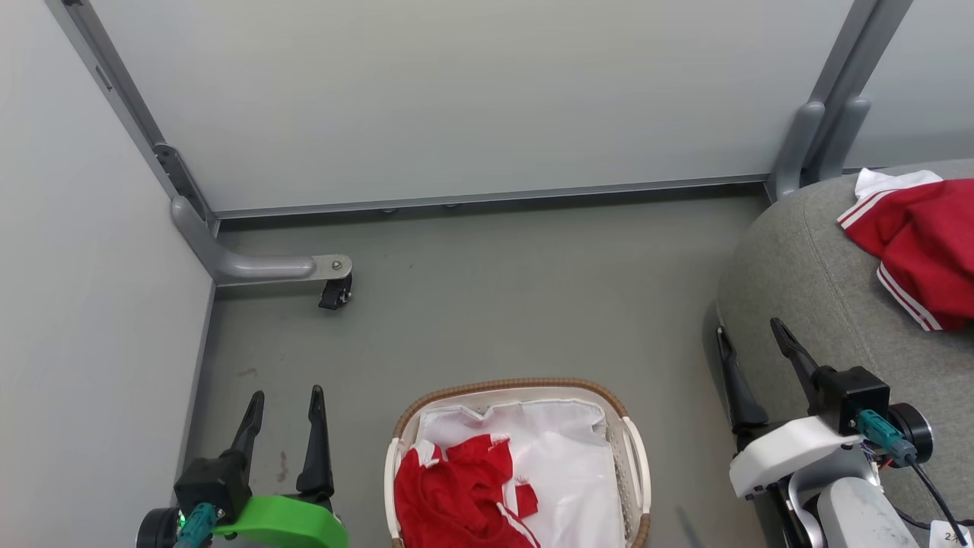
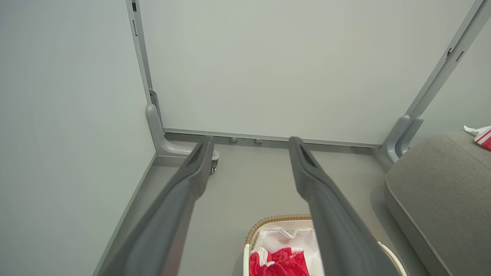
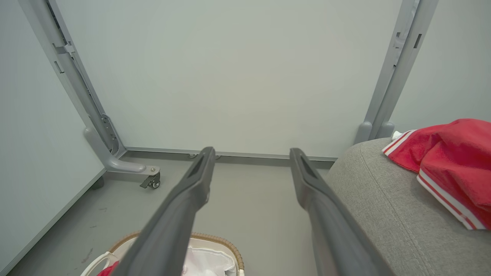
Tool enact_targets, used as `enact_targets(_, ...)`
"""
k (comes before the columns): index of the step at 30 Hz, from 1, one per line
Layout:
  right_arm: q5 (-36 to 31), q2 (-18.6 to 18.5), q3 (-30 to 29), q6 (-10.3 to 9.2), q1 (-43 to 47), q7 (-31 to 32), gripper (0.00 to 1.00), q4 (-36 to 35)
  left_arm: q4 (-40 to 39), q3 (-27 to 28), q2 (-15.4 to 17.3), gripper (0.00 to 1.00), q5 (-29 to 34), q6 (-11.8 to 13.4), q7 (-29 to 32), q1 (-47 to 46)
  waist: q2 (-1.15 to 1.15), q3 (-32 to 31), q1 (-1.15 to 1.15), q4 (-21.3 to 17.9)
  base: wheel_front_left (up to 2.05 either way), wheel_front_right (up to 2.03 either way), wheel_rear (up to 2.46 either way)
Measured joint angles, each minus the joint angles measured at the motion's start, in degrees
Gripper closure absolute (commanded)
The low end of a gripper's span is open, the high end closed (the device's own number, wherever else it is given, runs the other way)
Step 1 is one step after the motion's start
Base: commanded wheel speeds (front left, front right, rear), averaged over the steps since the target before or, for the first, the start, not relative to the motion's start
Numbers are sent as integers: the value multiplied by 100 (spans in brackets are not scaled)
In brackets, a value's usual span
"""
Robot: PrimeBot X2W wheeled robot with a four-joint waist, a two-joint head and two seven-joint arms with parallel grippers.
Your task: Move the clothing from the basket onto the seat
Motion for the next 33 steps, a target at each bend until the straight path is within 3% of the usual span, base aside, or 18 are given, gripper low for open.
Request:
enact_targets(18, 65, 1, 23, 0, -13, 0, 0, -20, 56, -87, -1, 0, 34, -52, 0, -20, 0, 122, 0, -64, 0, 0, 0)
enact_targets(26, 71, 2, 74, 0, -255, 0, 0, -80, 374, -645, -3, 0, 178, -154, 0, -603, 0, 491, 0, -188, 0, 0, 0)
enact_targets(33, 75, 1, 177, 0, -538, 0, 0, -170, 1201, -1193, -10, 0, 359, -209, 0, -1386, 0, 1010, 0, -376, 0, 0, 0)
